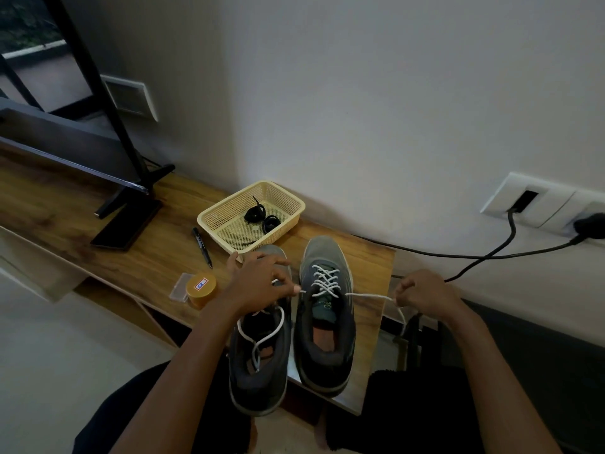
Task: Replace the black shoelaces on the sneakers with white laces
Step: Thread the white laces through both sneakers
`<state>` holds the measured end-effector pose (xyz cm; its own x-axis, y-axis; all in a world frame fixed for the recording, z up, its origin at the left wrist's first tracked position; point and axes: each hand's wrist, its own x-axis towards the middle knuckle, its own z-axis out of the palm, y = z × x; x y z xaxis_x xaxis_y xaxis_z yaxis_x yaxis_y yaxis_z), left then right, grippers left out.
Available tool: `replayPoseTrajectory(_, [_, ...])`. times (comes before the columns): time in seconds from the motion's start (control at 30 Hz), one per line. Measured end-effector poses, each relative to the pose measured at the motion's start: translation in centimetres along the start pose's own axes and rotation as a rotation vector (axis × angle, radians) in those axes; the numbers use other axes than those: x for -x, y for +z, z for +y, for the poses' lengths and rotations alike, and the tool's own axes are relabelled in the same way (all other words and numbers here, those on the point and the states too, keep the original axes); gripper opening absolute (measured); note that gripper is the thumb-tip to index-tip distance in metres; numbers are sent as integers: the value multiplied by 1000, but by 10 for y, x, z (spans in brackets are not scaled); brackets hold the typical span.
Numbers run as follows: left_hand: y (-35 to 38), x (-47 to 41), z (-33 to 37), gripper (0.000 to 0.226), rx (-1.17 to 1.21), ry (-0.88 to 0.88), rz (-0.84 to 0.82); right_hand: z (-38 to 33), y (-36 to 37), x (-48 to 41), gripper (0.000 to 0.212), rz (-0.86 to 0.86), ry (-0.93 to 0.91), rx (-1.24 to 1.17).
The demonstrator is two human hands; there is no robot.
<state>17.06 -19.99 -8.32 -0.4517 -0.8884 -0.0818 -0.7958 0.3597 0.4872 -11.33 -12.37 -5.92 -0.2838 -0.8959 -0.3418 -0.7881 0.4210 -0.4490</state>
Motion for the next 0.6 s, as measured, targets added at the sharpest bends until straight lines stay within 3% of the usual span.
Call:
replayPoseTrajectory(0.07, [0, -7, -3, 44, 126, -15, 31, -9, 4, -4, 8, 11, -91, -136])
replayPoseTrajectory(0.1, [0, -10, -2, 47, 113, -26, 64, -16, 7, -8, 13, 54, -135, -168])
replayPoseTrajectory(0.2, [1, -23, 14, 22, -62, -24, 96, -41, 20, -27, 13, 170, -259, -149])
replayPoseTrajectory(0.4, [11, -43, 42, 20, -227, 83, 85, -61, 42, -52, 17, 177, -370, -17])
replayPoseTrajectory(0.6, [21, -48, 41, 15, -203, 107, 101, -67, 49, -52, 8, 91, -388, 40])
